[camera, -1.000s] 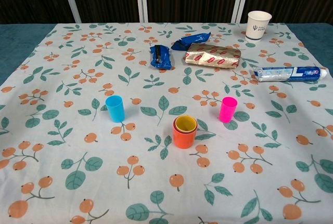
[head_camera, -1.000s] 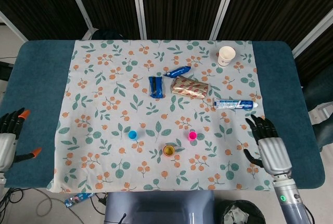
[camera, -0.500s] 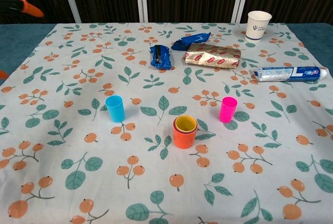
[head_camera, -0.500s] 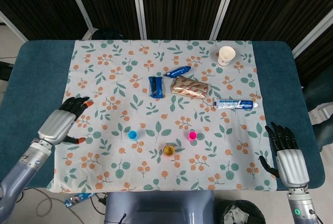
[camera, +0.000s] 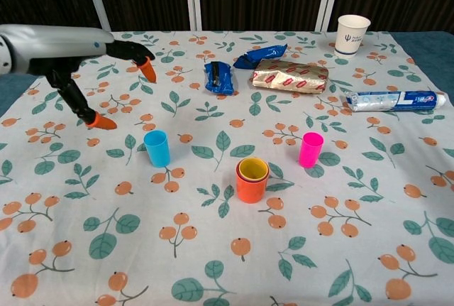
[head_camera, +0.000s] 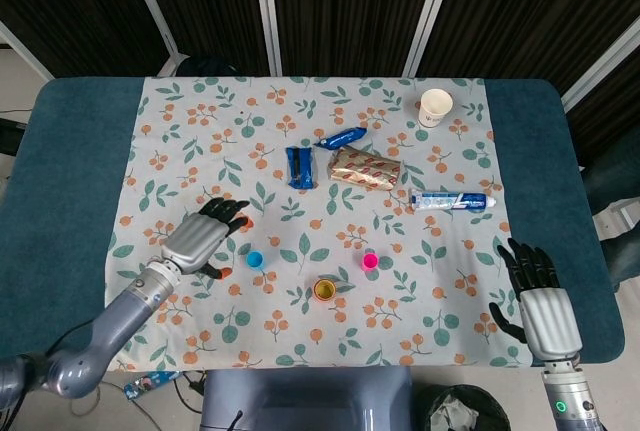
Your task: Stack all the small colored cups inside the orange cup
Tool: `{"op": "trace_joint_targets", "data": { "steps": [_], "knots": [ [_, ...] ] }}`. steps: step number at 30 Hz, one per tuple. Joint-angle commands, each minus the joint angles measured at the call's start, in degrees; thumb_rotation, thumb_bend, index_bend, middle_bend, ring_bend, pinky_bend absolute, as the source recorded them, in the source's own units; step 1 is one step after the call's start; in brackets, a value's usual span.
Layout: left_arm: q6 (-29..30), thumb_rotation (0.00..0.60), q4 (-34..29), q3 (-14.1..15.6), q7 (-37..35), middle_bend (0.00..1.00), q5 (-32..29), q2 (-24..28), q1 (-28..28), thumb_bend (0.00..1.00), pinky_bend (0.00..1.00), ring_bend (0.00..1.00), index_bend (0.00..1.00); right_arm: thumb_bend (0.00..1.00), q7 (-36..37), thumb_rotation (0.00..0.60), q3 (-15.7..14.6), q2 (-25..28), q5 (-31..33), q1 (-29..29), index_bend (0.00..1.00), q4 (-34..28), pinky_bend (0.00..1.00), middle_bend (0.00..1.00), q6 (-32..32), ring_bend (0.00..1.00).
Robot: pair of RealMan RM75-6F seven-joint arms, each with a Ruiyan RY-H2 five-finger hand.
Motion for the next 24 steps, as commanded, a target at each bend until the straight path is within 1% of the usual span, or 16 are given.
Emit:
{"op": "trace_joint_targets", "data": {
  "steps": [1,5,10,16,24],
  "knots": [
    [2.6,0.600,1.0,1.4,4.6,0.00,-4.9,-4.3,-3.0,0.22,0.02,0.00,0.26,0.38,0.2,0.600,0.3,0.0,-0.1,-0.3,0.02,-0.1,0.07,0.00,-0.3,0.00],
    [4.6,0.600,2.6,2.2,7.2,0.00,-7.1,-7.6,-4.7,0.24,0.02,0.00,0.27,0.38,0.3,0.600,0.9,-0.2,0.1,-0.4,0.02,0.3,0.07,0.00,-1.5,0.00],
    [6.9,0.600,4.1,3.0,8.9,0.00,-8.1,-9.7,-5.4,0.24,0.02,0.00,0.27,0.38,0.5,0.600,1.6,-0.4,0.2,-0.7,0.02,0.7,0.07,0.00,-2.3,0.00],
    [6.2,0.600,5.7,4.0,8.6,0.00,-9.1,-10.6,-6.1,0.24,0.02,0.00,0.28,0.38,0.5,0.600,2.4,-0.6,0.4,-1.1,0.02,0.8,0.06,0.00,-3.2,0.00],
    [5.9,0.600,7.2,5.3,6.5,0.00,-7.6,-10.7,-5.9,0.24,0.02,0.00,0.28,0.38,-0.1,0.600,3.3,-1.0,0.4,-1.7,0.03,0.8,0.07,0.00,-3.5,0.00]
  ]
}}
